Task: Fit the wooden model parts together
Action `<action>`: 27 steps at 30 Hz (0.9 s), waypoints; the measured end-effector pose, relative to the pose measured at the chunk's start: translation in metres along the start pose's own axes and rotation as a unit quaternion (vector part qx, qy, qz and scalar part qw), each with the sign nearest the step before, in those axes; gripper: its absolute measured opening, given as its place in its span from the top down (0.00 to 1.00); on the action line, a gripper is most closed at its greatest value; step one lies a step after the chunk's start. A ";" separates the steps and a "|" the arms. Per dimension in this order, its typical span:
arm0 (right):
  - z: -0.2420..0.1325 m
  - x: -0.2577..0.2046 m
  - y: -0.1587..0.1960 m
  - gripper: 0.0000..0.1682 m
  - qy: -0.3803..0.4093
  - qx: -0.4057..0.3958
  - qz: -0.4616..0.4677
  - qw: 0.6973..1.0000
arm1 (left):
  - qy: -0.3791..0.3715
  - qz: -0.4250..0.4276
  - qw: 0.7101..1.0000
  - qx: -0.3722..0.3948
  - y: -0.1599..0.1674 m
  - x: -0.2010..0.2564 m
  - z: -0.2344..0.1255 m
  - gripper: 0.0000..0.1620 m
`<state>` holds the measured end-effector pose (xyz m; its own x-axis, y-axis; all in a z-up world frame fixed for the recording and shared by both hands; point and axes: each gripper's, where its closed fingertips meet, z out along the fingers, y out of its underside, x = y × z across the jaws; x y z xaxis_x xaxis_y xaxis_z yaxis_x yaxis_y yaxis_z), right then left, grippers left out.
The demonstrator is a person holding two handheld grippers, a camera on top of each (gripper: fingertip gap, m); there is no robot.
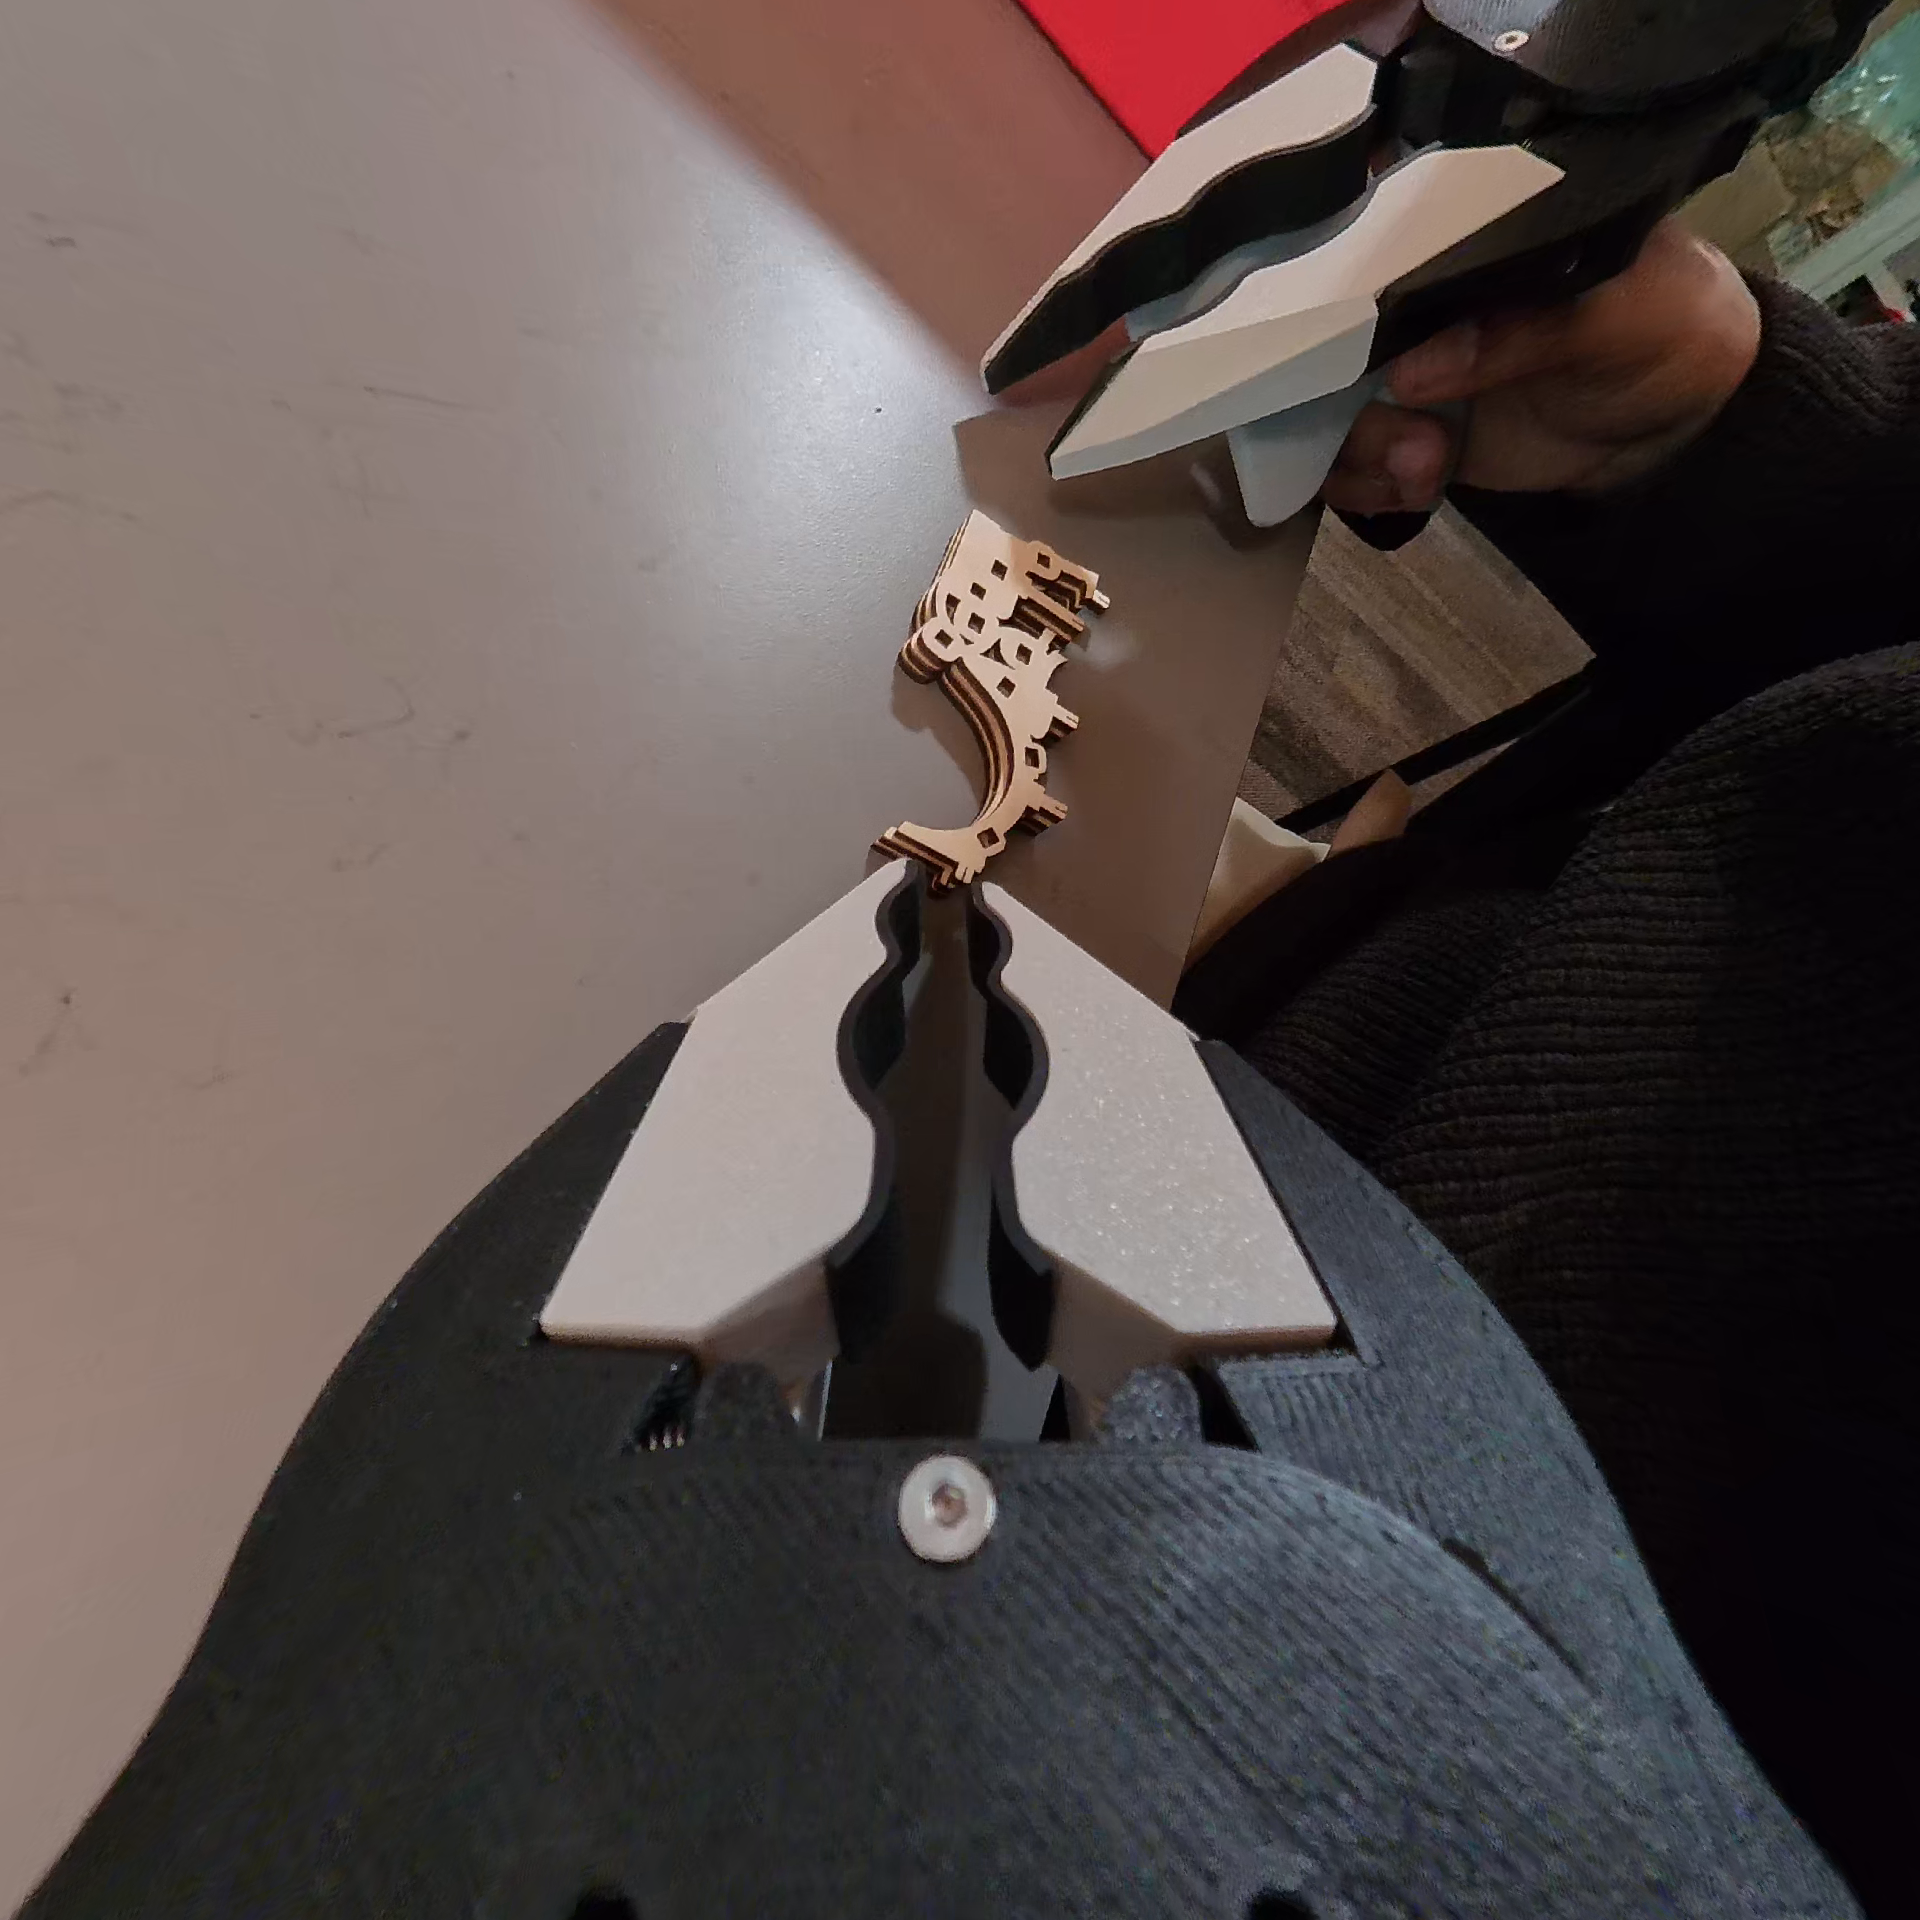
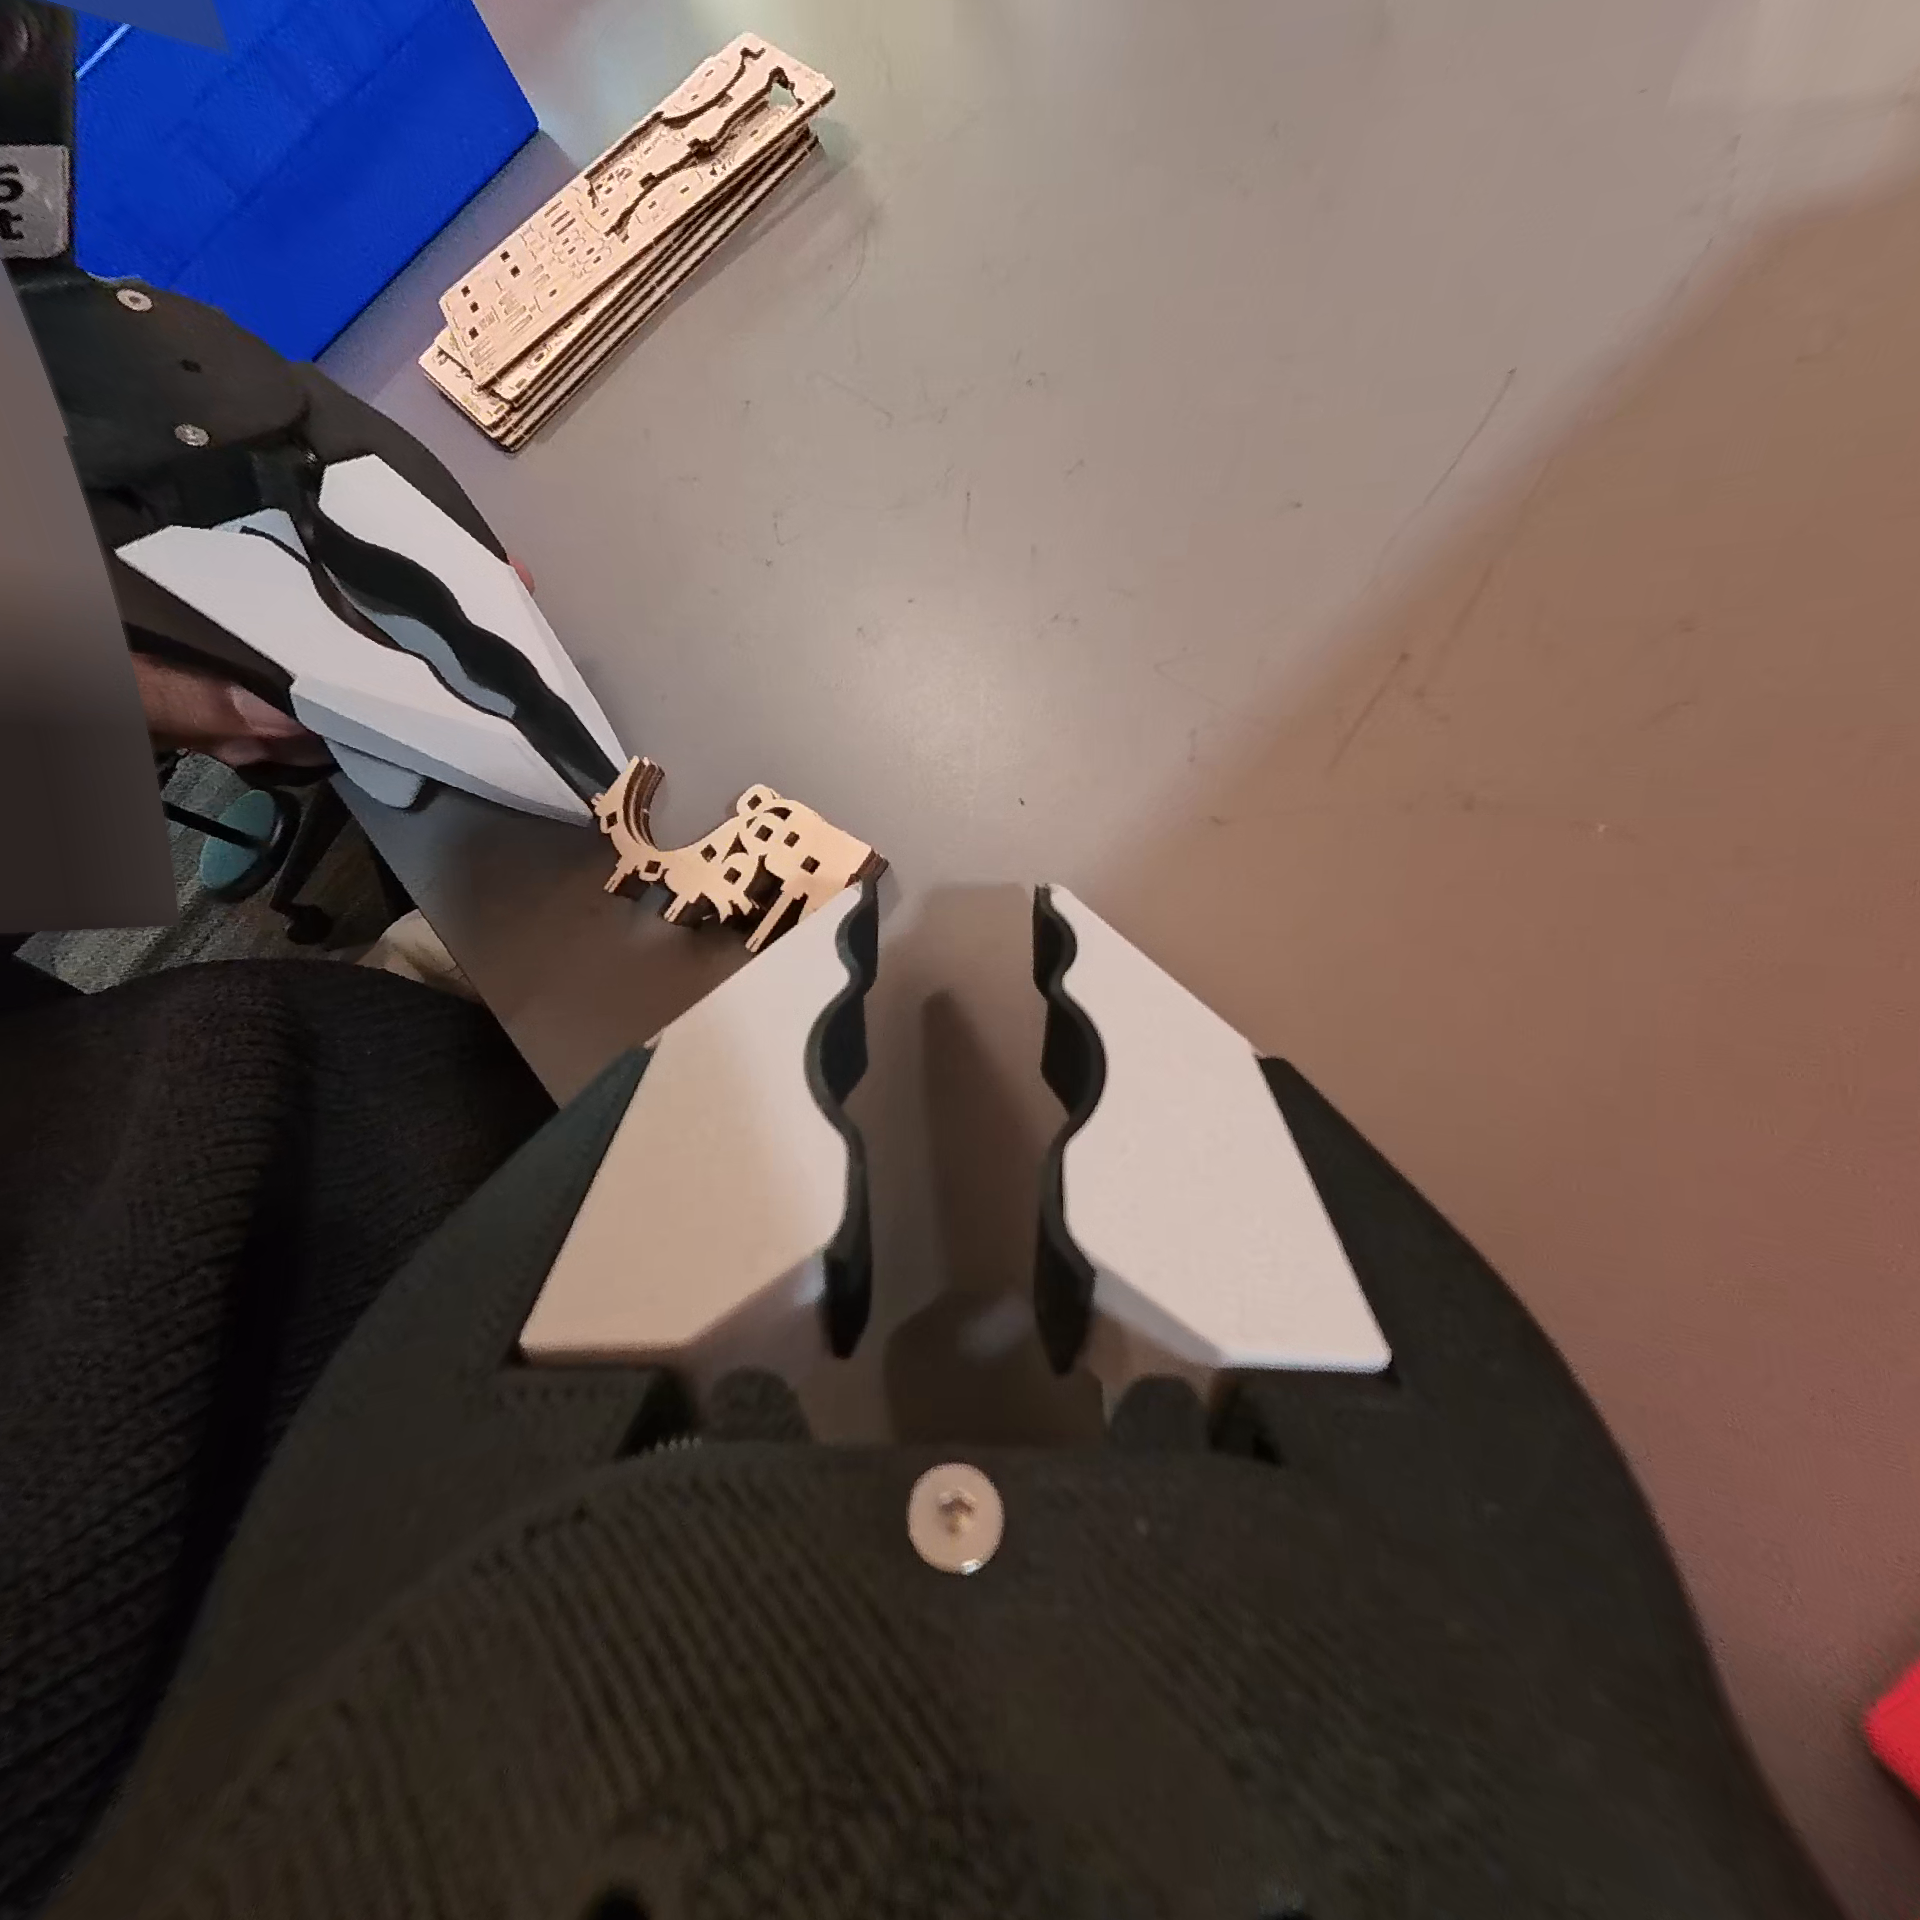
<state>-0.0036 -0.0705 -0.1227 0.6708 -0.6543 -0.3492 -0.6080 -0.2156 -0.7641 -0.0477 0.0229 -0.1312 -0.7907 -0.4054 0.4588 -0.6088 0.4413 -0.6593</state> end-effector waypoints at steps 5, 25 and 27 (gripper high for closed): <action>0.000 0.000 0.000 0.83 0.000 0.000 0.001 1.000 | 0.004 -0.005 1.000 0.002 -0.001 0.000 0.000 0.96; -0.001 -0.016 0.006 0.84 -0.052 -0.015 0.017 0.998 | 0.008 -0.002 1.000 0.002 0.000 0.002 -0.001 0.95; -0.001 -0.021 0.008 0.83 -0.067 -0.020 0.022 0.997 | 0.008 -0.002 1.000 0.001 0.000 0.002 -0.001 0.95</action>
<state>-0.0232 -0.0596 -0.1209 0.6920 -0.5610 -0.4543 -0.6533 -0.2190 -0.7247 -0.0493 0.0229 -0.1302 -0.7891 -0.3944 0.4708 -0.6118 0.4374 -0.6591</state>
